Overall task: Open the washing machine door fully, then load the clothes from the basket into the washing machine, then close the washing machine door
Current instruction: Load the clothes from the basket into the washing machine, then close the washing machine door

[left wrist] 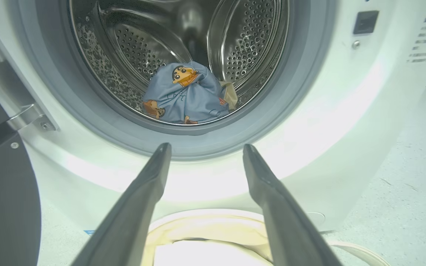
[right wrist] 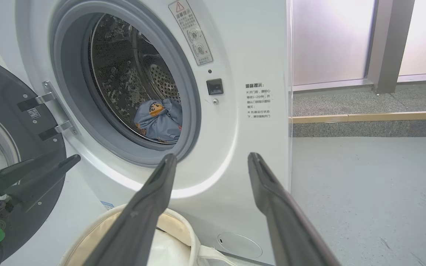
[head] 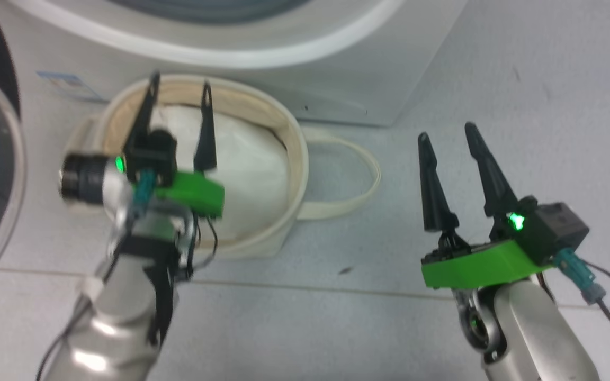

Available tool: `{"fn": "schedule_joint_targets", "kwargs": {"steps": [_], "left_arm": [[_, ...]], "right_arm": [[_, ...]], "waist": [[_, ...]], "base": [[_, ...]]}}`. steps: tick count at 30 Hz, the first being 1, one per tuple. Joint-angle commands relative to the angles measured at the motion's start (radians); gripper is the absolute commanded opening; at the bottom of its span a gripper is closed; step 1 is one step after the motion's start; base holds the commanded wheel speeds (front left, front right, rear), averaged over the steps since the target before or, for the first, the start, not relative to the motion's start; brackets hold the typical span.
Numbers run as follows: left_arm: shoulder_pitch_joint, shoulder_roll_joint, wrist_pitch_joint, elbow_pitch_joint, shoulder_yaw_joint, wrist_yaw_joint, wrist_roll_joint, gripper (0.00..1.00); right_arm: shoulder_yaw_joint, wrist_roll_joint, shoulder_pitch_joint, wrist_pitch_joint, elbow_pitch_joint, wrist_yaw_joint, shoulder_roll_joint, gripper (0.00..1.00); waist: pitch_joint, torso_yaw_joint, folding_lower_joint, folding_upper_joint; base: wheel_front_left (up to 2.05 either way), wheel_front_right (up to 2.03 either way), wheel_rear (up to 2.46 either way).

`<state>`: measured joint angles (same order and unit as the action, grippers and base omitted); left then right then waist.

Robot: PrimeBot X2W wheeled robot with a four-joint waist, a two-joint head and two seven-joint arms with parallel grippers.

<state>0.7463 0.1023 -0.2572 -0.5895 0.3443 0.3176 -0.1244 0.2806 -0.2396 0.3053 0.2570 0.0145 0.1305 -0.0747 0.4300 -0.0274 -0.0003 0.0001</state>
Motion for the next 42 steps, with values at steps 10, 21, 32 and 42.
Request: {"fn": "schedule_joint_targets", "kwargs": {"steps": [10,21,32,42], "left_arm": [[-0.335,0.015,-0.005,0.280,-0.105,0.041,0.021,1.00],[-0.572,-0.015,-0.005,0.416,-0.095,-0.045,0.040,1.00],[-0.606,-0.013,-0.005,0.452,-0.120,-0.076,0.075,1.00],[-0.610,-0.031,-0.005,0.457,-0.173,-0.083,0.038,1.00]], "right_arm": [[0.020,-0.013,-0.098,0.005,0.000,0.000,0.022,1.00],[-0.026,-0.024,-0.180,0.005,0.050,0.000,0.024,1.00],[-0.023,-0.030,-0.191,0.005,0.055,0.000,0.024,1.00],[-0.014,-0.033,-0.191,0.005,0.066,0.000,0.024,1.00]], "waist": [[-0.228,0.033,0.0003,-0.0001],[-0.349,0.080,0.0003,-0.0001],[-0.361,0.081,0.0003,-0.0001],[-0.349,0.078,0.0003,-0.0001]], "base": [[0.00,0.00,0.00],[0.00,0.00,0.00],[0.00,0.00,0.00],[-0.08,0.05,0.02]]}}
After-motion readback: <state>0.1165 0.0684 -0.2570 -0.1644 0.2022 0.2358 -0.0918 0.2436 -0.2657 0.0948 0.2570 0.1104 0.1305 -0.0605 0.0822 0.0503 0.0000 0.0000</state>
